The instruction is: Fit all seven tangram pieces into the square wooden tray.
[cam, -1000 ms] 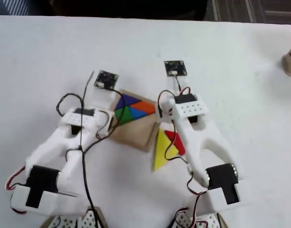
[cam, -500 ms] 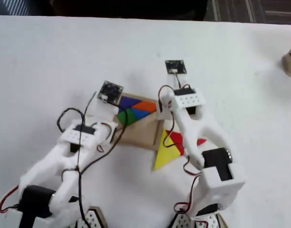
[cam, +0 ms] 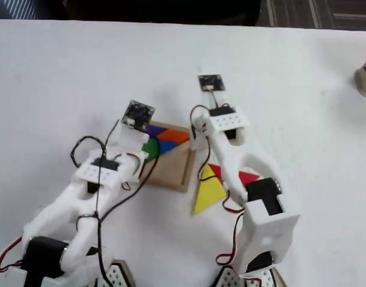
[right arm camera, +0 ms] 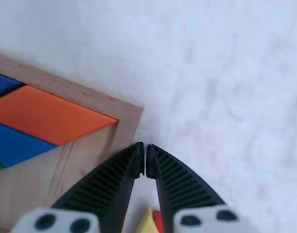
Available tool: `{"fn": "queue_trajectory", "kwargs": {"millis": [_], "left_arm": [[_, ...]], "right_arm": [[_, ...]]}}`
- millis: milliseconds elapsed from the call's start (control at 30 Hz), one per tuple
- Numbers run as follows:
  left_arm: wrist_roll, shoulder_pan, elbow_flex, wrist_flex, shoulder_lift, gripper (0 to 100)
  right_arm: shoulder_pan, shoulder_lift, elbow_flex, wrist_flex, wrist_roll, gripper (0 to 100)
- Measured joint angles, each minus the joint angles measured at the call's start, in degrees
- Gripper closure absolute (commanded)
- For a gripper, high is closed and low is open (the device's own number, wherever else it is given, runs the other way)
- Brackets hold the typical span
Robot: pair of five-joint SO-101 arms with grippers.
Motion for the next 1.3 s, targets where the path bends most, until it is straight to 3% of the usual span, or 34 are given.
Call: {"fn": "queue_trajectory", "kwargs": {"millis": [167, 500, 700, 967, 1300], "left_arm": [[0.0, -5.01, 0.0, -3.69, 0.0, 98], [1.58, -6.86, -0.18, -4.22, 0.0, 98], [4.66, -8.44, -0.62, -4.22, 0.0, 98], [4.92, -9.76, -1.23, -4.22, 0.0, 98], [4.92, -9.93, -1.23, -4.22, 0.0, 98]], "right_arm": [[-0.7, 0.09, -0.7, 0.0, 0.0, 98.1], [-0.79, 6.07, -8.62, -3.34, 3.25, 98.1], [-0.97, 5.8, -10.37, 1.32, 4.48, 98.1], [1.58, -2.99, 0.44, 4.22, 4.48, 98.1], [-3.69, -2.73, 1.49, -1.23, 2.37, 98.1]]}}
